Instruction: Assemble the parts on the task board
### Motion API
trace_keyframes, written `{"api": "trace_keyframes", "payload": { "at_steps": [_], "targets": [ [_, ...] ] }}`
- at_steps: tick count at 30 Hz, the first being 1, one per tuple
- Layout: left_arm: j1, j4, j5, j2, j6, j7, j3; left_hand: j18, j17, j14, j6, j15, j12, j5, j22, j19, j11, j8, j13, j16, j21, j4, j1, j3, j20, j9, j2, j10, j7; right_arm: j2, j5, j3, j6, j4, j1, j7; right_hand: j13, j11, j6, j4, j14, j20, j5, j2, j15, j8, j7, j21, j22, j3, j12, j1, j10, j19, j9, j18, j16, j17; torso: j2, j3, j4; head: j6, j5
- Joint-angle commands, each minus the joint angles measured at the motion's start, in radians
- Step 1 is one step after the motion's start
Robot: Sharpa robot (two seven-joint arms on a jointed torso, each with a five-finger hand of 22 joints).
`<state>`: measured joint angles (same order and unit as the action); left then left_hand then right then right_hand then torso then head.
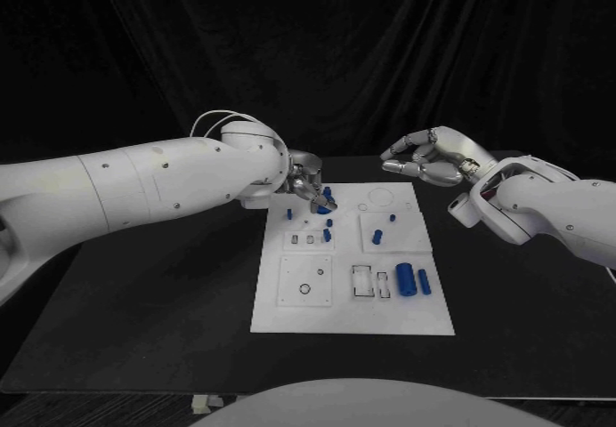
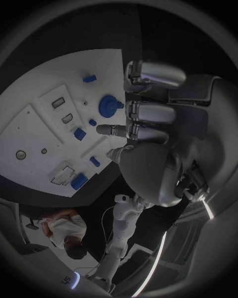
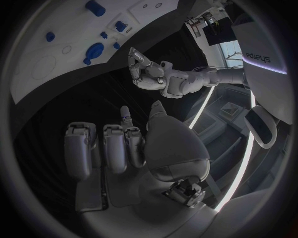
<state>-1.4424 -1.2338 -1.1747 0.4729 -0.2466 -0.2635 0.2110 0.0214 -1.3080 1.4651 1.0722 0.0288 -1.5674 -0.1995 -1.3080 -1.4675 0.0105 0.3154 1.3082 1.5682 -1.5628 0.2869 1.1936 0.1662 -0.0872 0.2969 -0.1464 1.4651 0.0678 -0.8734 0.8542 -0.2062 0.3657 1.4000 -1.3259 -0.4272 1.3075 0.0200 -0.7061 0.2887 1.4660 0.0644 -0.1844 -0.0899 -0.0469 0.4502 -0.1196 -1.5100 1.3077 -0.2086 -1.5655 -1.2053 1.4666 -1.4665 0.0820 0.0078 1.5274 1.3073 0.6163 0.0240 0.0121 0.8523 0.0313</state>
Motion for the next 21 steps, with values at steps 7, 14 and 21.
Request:
{"api": "trace_keyframes", "payload": {
  "at_steps": [7, 14, 21],
  "targets": [
    [0.0, 0.048, 0.089, -0.052, -0.096, -0.137, -0.001, -0.016, -0.263, 0.106, 0.011, 0.014, -0.003, -0.006, -0.244, -0.086, -0.011, -0.015, 0.263, 0.003, -0.001, -0.002, -0.012, -0.008, 0.015, 0.009, -0.005, 0.106, -0.004, 0.006, 0.005, 0.001, -0.046, -0.007, 0.008, 0.054, 0.263, 0.005, -0.003, 0.0, 0.079, 0.007, -0.007, -0.008, 0.008, 0.002, 0.001, 0.004, 0.238, -0.009, -0.005, -0.003, 0.104, -0.062, -0.002, 0.011, 0.004, 0.179, -0.004, 0.0017, 0.0006, 0.002, 0.005],
    [0.005, 0.074, 0.093, -0.076, -0.097, -0.185, -0.001, -0.017, -0.263, 0.106, 0.014, 0.018, -0.003, -0.026, -0.246, -0.088, -0.015, -0.029, 0.263, 0.003, -0.001, -0.012, 0.005, -0.024, 0.02, 0.015, 0.001, 0.106, -0.006, 0.011, 0.005, 0.001, -0.053, -0.011, 0.009, 0.061, 0.263, 0.006, 0.0, 0.0, 0.079, 0.008, -0.01, -0.009, 0.009, 0.0, 0.0, 0.006, 0.237, -0.01, -0.005, -0.005, 0.104, -0.061, -0.003, 0.012, 0.003, 0.178, -0.007, 0.0043, 0.0003, 0.005, 0.012],
    [0.012, 0.079, 0.094, -0.087, -0.098, -0.261, -0.001, -0.017, -0.263, 0.106, 0.012, 0.022, -0.003, -0.044, -0.246, -0.089, -0.016, -0.051, 0.263, 0.003, -0.001, -0.017, 0.014, -0.036, 0.024, 0.017, 0.014, 0.106, -0.004, 0.013, 0.005, 0.001, -0.053, -0.011, 0.009, 0.062, 0.263, 0.006, 0.001, -0.001, 0.079, 0.008, -0.011, -0.009, 0.009, -0.001, 0.0, 0.005, 0.238, -0.011, -0.005, -0.007, 0.104, -0.062, -0.004, 0.012, 0.004, 0.179, -0.008, 0.0031, 0.0006, 0.009, 0.02]
  ]
}}
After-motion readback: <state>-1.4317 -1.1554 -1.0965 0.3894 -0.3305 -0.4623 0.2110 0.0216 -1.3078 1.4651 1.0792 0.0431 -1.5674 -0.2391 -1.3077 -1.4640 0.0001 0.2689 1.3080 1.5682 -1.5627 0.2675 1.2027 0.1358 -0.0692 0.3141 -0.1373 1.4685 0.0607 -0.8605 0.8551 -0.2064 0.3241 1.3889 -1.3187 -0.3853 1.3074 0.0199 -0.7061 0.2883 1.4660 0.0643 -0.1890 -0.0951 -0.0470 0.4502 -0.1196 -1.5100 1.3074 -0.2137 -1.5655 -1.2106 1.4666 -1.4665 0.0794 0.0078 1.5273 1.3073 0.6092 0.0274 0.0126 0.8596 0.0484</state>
